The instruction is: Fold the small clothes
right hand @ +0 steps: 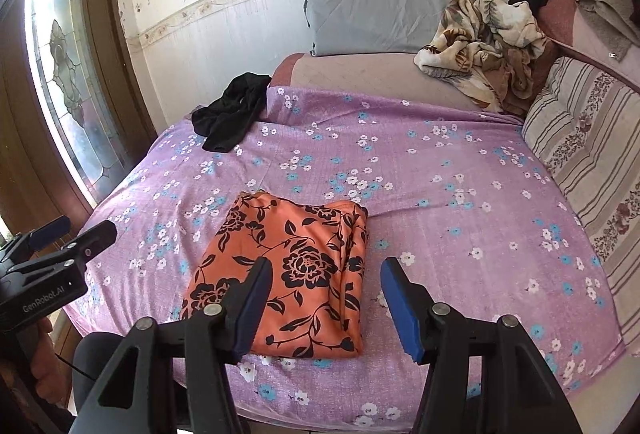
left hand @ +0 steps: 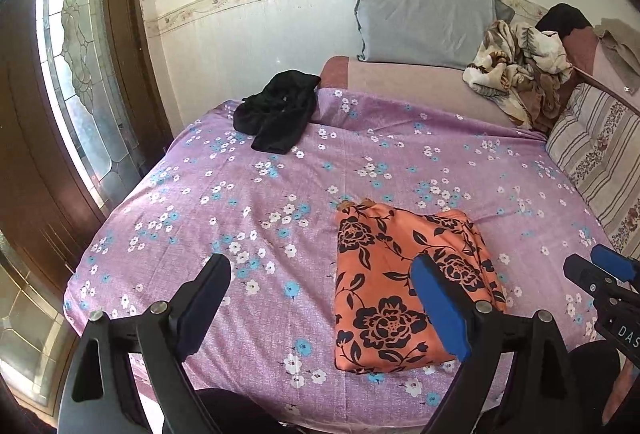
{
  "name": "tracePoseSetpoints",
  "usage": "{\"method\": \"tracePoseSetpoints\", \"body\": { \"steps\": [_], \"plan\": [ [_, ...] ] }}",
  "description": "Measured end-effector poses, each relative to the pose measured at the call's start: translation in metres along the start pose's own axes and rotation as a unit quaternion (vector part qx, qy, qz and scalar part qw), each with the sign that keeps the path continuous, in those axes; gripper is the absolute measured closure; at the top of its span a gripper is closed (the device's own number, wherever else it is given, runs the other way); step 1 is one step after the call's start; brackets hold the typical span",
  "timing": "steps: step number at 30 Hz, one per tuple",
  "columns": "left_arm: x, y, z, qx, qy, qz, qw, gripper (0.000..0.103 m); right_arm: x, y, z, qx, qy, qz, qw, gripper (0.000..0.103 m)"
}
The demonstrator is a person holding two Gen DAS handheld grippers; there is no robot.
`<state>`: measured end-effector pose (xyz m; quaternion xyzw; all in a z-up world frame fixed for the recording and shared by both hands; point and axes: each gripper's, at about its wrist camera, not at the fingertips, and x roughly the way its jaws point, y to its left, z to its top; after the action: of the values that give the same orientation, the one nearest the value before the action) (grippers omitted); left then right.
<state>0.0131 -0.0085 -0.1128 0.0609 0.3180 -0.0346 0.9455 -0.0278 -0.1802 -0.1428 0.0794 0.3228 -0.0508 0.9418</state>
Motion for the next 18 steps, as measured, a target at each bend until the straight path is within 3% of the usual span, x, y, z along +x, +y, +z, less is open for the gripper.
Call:
{"method": "tracePoseSetpoints", "body": {
  "steps": [6,12,18],
  "plan": [
    [0.006,0.000,0.002,0.028,0.020,0.053,0.9980,0.011,0.002,0.006,0.000,0.002,0.000,-0.007,1.000,0.043],
    [-0.002,0.007,0.002,0.017,0.007,0.027,0.9995,0.011,0.004,0.011,0.000,-0.003,0.000,-0.012,1.000,0.043],
    [-0.008,0.014,0.006,0.004,-0.007,0.031,0.9995,0.011,0.003,0.017,0.001,-0.016,-0.005,-0.018,1.000,0.043]
  ]
}}
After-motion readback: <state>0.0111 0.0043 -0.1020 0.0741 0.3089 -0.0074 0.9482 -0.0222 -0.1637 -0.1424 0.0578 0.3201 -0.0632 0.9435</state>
